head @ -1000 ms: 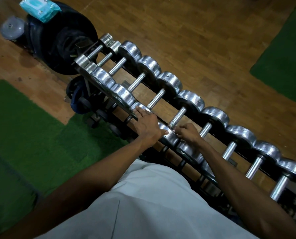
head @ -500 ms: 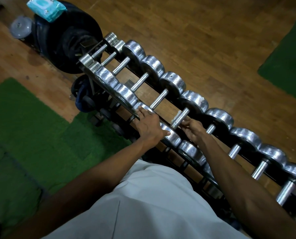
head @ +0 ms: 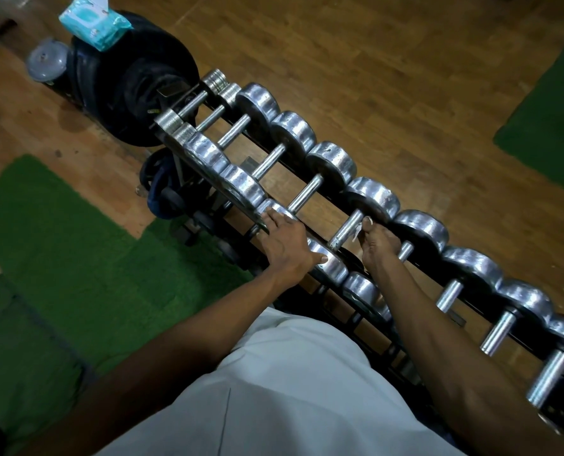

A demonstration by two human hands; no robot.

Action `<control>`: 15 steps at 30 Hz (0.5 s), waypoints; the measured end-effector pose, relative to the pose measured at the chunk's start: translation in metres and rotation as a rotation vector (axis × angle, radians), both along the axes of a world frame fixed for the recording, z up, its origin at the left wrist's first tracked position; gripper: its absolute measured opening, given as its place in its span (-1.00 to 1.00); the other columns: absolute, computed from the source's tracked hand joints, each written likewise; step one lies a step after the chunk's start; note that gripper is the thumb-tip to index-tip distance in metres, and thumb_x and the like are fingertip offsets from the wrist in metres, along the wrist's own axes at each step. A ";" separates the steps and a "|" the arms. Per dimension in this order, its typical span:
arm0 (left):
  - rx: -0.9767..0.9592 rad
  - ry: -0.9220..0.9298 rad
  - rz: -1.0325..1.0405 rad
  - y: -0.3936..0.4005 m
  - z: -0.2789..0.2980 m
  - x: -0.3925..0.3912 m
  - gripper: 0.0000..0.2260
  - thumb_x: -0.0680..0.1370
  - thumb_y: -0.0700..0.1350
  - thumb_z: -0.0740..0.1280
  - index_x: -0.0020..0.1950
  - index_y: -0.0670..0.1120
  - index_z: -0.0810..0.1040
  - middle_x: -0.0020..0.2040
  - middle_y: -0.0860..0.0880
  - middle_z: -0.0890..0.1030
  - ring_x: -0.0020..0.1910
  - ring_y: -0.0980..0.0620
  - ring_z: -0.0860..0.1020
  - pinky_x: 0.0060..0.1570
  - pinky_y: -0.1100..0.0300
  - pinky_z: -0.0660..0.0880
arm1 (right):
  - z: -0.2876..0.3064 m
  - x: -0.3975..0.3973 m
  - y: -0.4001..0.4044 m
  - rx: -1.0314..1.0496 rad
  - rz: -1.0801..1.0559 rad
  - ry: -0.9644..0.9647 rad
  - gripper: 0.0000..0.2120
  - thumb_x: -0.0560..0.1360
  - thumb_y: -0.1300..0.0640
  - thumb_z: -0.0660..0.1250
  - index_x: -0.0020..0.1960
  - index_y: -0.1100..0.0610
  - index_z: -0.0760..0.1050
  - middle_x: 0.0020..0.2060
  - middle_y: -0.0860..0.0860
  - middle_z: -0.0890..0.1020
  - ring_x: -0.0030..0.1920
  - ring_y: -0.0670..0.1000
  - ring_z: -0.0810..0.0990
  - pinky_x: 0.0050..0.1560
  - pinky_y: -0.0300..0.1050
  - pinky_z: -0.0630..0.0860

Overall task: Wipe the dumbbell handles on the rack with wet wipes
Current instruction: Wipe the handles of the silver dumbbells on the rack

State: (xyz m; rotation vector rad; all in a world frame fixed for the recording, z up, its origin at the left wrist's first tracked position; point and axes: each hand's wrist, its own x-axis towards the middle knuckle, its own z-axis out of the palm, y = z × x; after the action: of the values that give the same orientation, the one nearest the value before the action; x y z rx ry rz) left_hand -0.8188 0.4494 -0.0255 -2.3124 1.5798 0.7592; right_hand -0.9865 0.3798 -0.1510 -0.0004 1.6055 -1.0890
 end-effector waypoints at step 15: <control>-0.027 0.008 -0.007 0.003 -0.002 0.002 0.14 0.31 0.42 0.52 0.59 -0.28 0.20 0.63 -0.40 -0.05 0.62 -0.37 -0.06 0.42 -0.36 0.28 | 0.041 -0.013 0.043 -0.542 1.257 0.718 -0.90 0.51 0.04 0.53 0.01 0.02 0.76 -0.17 -0.11 0.70 -0.18 -0.13 0.68 -0.13 -0.06 0.63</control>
State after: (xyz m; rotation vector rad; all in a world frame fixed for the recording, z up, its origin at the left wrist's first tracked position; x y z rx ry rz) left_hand -0.8173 0.4526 -0.0274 -2.3240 1.6111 0.7507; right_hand -1.0000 0.4223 -0.1096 -1.6747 1.3842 -0.4401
